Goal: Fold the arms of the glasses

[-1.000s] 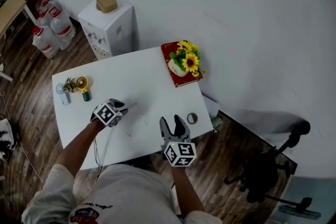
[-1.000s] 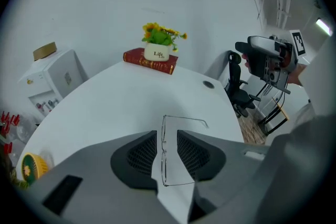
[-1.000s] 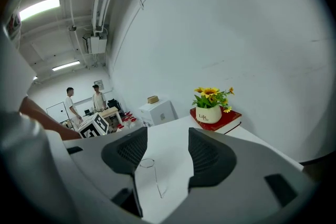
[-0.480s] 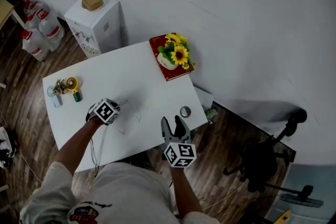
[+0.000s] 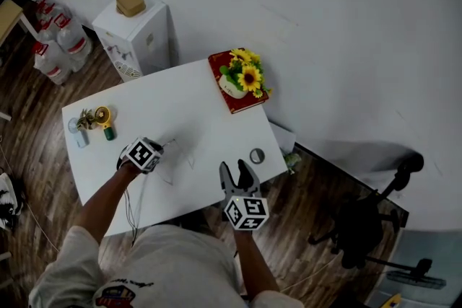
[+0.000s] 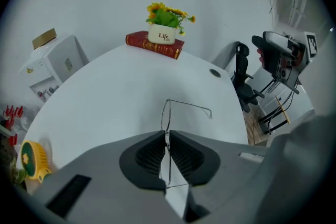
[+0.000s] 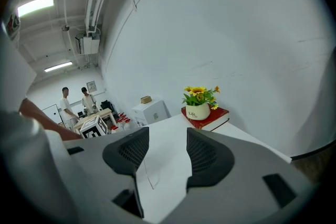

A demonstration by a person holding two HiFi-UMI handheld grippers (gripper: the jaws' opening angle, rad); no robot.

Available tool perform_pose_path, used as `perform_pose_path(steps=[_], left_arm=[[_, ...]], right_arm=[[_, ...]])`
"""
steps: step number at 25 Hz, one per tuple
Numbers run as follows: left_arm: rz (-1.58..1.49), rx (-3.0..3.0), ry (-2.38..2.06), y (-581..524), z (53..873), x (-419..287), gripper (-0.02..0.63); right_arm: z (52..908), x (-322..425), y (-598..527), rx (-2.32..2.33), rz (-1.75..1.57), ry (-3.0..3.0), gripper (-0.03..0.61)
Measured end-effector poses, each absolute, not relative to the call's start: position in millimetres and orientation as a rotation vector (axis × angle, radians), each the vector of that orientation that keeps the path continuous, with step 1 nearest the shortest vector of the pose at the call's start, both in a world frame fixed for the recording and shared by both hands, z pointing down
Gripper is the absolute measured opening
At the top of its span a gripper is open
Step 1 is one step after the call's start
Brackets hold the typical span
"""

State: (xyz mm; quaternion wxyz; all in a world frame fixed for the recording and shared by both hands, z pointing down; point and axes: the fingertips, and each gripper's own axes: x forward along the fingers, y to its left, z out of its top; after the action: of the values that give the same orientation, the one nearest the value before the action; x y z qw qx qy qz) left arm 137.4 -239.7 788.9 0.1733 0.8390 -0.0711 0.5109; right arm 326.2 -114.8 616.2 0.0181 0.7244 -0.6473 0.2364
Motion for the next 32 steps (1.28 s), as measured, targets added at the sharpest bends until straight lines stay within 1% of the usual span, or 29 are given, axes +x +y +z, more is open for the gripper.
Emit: perform_pose_path(steps=[10,14,18,21,24,27,32], left_arm=[[1.192,2.34,-0.297,-245,743,97,0.023],[1.155,2.383,-0.335,-246,716,73,0.023],[1.15,2.414,-0.364,-242,691,47,0.023],[1.148,2.432,-0.368,-237,672,30,0.023],[1.161,2.444,-0.369,-232,658,15,0.023],[1.163,2.454,-0.379,-228,650,5,0.023],[1.171,2.446,-0.403,-220,643,-8,0.023]], right_arm=[[612,281,-142,2.096,0.755,-2.172,0.21],[615,253,-160,1.989,0.813,-2.266,0.21],[619,217,-179,1.807,0.98,-2.399,0.211],[624,179,-185,1.544,1.211,-2.506,0.218],[627,146,-183,1.288,1.37,-2.553,0.204],[633,125,-176,1.114,1.403,-2.554,0.157],[634,101,-165,0.92,1.413,-2.555,0.12]])
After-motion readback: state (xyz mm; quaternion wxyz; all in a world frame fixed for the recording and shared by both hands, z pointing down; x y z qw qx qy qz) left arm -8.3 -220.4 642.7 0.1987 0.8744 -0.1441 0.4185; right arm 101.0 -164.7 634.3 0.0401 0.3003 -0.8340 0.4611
